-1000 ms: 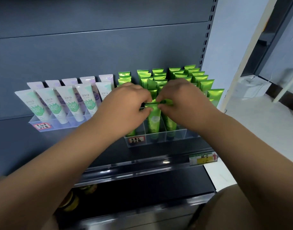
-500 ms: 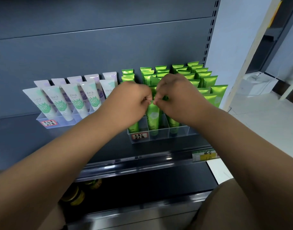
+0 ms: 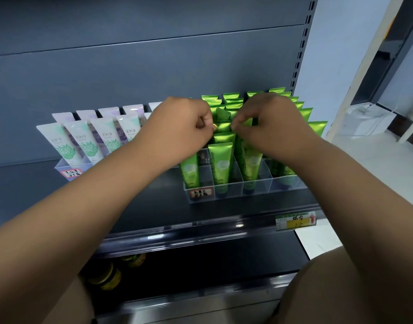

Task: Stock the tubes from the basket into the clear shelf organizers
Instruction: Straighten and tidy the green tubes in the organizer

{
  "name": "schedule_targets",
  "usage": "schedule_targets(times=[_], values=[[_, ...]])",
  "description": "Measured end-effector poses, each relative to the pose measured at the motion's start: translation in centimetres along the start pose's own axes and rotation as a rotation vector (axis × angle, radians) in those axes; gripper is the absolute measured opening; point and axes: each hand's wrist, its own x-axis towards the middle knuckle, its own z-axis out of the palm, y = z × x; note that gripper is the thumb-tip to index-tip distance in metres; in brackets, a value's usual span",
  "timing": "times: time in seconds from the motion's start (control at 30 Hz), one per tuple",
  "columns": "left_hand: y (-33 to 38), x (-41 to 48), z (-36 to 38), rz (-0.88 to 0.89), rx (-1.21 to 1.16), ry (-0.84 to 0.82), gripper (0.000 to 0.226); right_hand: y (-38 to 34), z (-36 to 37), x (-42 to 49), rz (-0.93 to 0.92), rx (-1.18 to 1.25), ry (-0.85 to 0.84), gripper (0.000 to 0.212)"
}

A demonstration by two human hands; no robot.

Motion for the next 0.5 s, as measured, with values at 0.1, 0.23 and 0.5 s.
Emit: schedule_targets(times=[0.1, 0.23, 0.5], values=[[0.0, 0.8, 0.1, -0.021, 0.012, -0.069, 0.004, 0.4, -0.5, 0.2, 0.068, -0.022, -0.026, 0.010], [0.1, 1.9, 0.5, -0.035, 0.018, -0.159, 0.001, 0.7, -0.2, 0.3, 0.057, -0.068, -0.073, 0.011], [1.2, 3.5, 0.7, -0.064, 0.032, -0.292, 0.006, 0.5, 0.7, 0.8, 0.020, -0.133, -0.111, 0.014]])
